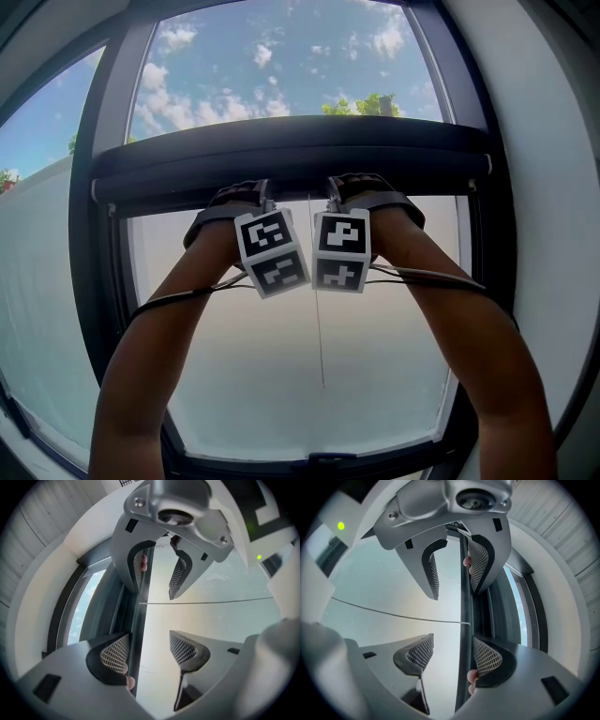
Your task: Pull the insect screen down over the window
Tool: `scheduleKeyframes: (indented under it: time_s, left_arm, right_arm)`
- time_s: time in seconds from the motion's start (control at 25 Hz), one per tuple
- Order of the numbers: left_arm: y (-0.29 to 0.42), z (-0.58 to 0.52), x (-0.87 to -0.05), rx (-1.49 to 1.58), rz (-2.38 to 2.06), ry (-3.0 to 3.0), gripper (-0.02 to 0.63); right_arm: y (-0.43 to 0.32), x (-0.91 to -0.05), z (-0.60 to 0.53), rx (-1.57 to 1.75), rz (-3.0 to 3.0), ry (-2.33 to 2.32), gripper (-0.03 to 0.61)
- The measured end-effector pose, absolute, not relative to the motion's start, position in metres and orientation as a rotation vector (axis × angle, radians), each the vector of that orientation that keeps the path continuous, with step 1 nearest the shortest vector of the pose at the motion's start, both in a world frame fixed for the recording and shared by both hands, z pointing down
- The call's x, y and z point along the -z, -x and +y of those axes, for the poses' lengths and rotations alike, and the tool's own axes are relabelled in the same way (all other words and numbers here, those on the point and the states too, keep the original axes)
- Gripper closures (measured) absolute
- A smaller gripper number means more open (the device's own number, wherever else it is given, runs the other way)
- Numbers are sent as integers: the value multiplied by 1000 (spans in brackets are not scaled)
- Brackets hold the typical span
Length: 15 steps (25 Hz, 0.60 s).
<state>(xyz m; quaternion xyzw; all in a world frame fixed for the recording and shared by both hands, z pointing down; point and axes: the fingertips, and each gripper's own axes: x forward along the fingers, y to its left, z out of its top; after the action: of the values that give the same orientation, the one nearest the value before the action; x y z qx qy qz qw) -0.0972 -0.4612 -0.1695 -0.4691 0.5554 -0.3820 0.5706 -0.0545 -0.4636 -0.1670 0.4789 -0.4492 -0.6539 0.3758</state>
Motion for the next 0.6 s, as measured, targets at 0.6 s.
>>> scheduleKeyframes:
  time_s: [0.6]
  left_arm:
    - [98, -461, 138, 947, 1259, 1188, 359]
  right_arm:
    - [56, 137, -460, 1584, -1210, -1167, 334]
